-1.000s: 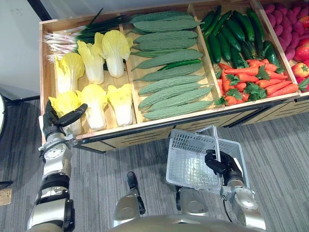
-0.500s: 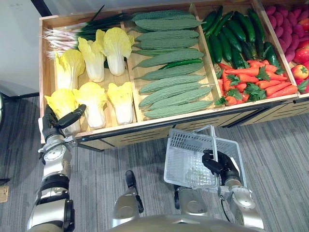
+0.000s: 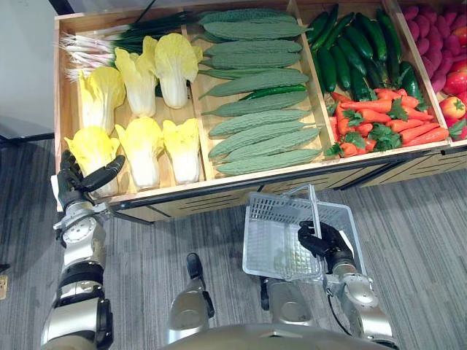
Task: Pick vegetable in the basket
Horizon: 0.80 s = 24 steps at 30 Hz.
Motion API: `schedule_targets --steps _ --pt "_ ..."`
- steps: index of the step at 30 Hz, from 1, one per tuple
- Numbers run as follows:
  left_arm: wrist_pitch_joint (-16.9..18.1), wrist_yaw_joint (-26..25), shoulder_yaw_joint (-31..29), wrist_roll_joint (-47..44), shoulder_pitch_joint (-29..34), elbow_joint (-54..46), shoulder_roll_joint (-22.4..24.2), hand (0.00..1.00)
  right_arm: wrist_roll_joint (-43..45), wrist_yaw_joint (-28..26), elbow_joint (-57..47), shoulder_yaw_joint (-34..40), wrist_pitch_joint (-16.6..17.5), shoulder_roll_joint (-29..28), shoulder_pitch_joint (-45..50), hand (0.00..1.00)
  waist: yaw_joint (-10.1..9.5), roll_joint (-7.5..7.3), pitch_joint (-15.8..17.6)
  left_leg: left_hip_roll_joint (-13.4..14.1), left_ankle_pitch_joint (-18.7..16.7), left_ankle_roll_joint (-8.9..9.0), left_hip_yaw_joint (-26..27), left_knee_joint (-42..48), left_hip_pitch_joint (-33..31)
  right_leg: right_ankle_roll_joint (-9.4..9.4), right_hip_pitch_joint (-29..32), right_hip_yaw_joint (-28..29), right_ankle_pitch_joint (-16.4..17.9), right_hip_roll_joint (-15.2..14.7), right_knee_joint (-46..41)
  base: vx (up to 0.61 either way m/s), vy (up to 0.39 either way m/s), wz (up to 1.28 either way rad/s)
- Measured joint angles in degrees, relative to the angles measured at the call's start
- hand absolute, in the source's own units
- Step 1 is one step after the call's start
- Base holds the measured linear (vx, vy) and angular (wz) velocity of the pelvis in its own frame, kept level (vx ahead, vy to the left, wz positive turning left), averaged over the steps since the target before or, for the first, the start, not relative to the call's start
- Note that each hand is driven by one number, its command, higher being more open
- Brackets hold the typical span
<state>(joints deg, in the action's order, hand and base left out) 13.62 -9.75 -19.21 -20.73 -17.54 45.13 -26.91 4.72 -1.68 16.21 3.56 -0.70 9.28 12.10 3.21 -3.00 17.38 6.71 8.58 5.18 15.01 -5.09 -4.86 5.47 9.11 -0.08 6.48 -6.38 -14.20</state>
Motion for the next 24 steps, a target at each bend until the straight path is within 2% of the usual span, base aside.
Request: schedule_targets --steps 6,24 --pt "0.22 0.02 -3.68 -2.59 -0.89 1.6 -0.95 1.0 0.0 0.07 1.23 -1.01 0.01 0.01 -1.27 0.0 -0.07 -0.71 0.4 0.0 0.05 0.04 0.15 0.04 -0.66 -0.07 1.14 0.24 0.22 0.03 -0.84 0.01 -0.002 0.0" --pt "0.04 4.14 -5.98 -3.32 -2.45 6.36 -3.43 1.0 -0.05 -0.12 1.62 -1.32 -0.03 0.11 -2.97 0.0 -0.34 -0.77 1.19 0.91 0.02 0.57 2.05 0.0 0.18 -0.38 2.14 1.96 0.51 0.78 -2.06 0.0 -0.009 -0.05"
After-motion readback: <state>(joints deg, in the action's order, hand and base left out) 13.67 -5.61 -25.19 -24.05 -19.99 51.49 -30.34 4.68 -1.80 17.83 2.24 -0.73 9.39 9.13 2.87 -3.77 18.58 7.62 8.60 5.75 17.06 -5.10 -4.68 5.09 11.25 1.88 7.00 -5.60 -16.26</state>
